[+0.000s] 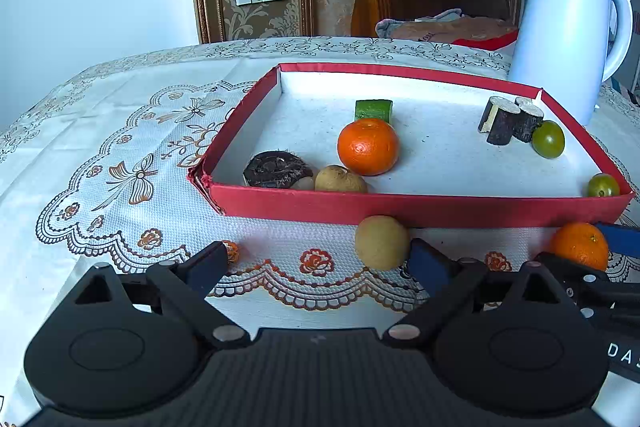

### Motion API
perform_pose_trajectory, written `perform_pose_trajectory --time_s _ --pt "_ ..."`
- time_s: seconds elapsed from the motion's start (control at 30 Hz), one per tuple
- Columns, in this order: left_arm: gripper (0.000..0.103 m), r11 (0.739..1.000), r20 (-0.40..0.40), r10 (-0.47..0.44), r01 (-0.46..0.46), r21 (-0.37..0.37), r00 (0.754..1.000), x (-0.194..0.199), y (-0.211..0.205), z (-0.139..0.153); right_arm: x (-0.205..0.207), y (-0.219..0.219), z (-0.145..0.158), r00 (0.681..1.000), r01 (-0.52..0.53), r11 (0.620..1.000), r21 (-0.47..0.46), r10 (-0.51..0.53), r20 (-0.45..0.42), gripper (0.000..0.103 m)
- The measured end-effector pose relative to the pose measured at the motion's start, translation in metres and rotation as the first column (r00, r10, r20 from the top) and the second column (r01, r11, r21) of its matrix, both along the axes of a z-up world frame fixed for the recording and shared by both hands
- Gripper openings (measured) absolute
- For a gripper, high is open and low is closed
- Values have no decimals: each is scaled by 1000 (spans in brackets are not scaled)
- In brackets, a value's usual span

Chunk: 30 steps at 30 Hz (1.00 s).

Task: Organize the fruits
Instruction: 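Close the right gripper on the mandarin orange while the left approaches the brown kiwi, then close the left gripper on the brown kiwi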

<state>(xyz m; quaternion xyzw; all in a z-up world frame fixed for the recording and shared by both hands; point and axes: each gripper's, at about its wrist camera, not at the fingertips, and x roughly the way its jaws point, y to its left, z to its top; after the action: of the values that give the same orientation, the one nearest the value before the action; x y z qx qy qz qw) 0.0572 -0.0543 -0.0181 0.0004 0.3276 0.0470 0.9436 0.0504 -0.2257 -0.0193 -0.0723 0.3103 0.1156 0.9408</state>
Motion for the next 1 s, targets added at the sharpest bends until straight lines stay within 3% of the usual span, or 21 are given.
perform_pose_trajectory --time_s 0.43,0.63,0.73,1.0 --pt "103 1000 -5 15 -15 -11 1000 2 3 -2 1 2 0 1000 3 1000 -8 -3 1 58" --pt "103 1000 -4 15 -15 -10 1000 2 4 -2 -2 5 0 1000 -16 1000 -17 16 11 50" --pt "103 1000 -2 14 -14 -10 1000 1 3 -1 -2 5 0 1000 -29 1000 -7 29 6 39" --pt "92 1000 6 -11 11 8 1000 -4 -3 1 -2 6 0 999 -31 999 -10 31 9 39"
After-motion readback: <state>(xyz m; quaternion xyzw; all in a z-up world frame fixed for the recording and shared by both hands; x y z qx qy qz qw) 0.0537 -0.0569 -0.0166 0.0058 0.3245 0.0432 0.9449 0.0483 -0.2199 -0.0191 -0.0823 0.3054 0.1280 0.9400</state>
